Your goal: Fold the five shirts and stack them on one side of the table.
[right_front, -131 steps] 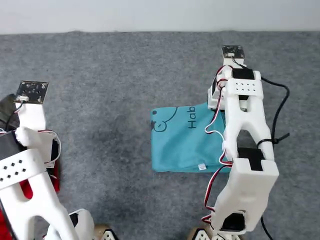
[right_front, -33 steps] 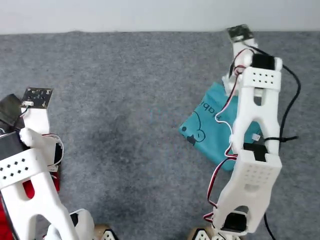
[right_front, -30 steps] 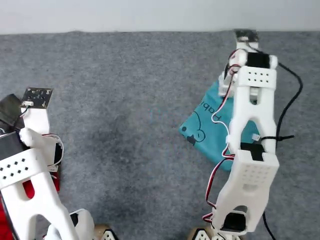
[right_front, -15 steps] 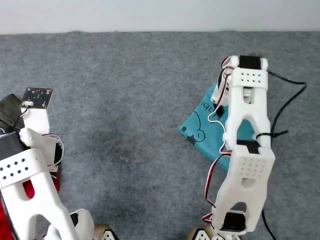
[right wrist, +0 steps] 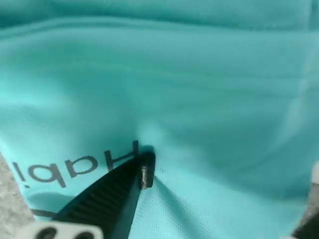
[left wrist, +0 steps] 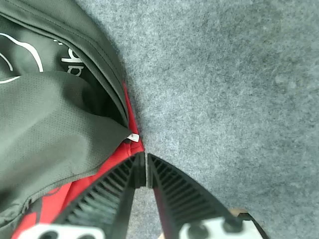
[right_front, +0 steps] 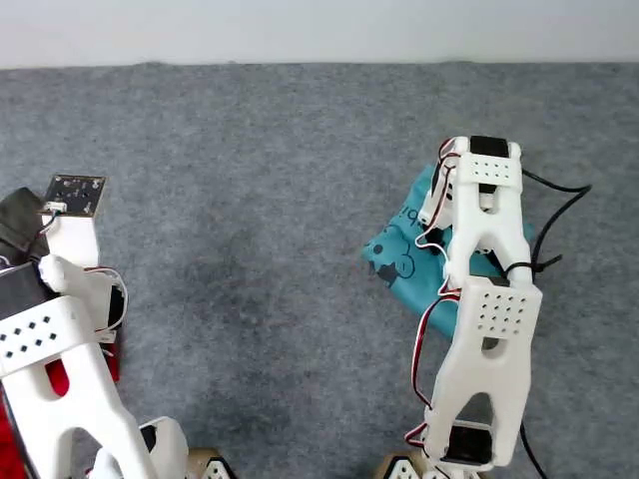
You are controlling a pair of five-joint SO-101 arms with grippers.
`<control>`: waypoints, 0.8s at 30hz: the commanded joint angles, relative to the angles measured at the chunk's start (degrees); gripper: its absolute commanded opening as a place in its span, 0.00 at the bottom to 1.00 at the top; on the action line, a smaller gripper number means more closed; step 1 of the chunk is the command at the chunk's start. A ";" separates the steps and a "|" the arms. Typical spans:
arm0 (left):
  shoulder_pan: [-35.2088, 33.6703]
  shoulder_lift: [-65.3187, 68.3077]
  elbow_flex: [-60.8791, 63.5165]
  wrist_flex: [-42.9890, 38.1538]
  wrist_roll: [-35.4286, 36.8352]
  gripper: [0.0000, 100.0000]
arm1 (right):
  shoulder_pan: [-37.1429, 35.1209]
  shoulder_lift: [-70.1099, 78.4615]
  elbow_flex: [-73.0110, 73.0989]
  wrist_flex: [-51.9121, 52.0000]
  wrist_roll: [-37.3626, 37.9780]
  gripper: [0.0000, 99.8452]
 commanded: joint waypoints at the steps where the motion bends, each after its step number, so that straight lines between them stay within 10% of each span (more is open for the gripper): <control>1: -0.09 -1.14 -0.48 -0.70 -0.26 0.01 | 1.10 3.38 0.00 -1.01 -0.18 0.29; 6: -0.09 -1.14 -0.48 -0.70 -0.26 0.01 | 0.92 2.86 -0.09 -1.63 3.60 0.00; 24: -0.09 -1.14 -0.57 -0.70 -0.26 0.01 | 9.10 -12.44 -6.33 9.27 27.69 0.01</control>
